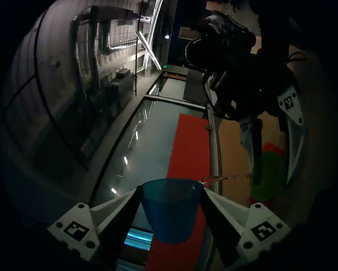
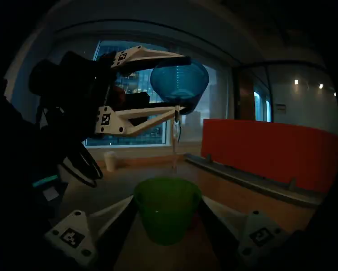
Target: Pour water
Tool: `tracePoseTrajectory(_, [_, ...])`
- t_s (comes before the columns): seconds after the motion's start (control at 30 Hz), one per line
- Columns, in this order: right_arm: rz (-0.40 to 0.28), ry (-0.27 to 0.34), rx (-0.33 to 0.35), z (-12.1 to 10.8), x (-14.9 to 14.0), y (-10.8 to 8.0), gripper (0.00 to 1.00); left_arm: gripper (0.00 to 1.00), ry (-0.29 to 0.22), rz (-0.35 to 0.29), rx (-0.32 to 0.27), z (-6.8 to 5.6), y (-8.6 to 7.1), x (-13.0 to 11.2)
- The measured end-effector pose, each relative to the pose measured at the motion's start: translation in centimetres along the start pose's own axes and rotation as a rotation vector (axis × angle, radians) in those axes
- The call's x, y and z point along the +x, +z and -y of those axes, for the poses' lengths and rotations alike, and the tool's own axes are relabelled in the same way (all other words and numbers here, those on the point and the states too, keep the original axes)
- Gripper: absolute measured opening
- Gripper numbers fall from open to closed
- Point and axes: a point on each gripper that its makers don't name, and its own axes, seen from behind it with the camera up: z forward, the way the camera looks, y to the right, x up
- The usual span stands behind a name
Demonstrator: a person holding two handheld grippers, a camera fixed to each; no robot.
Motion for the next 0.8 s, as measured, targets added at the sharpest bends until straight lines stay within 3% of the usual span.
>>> tracePoseTrajectory(0.8, [-0.011,-0.001,-0.007,-0.11,0.38,-0.08,0.9,0.89,0.105,0.0,-0.009,0.34,0.42,0.43])
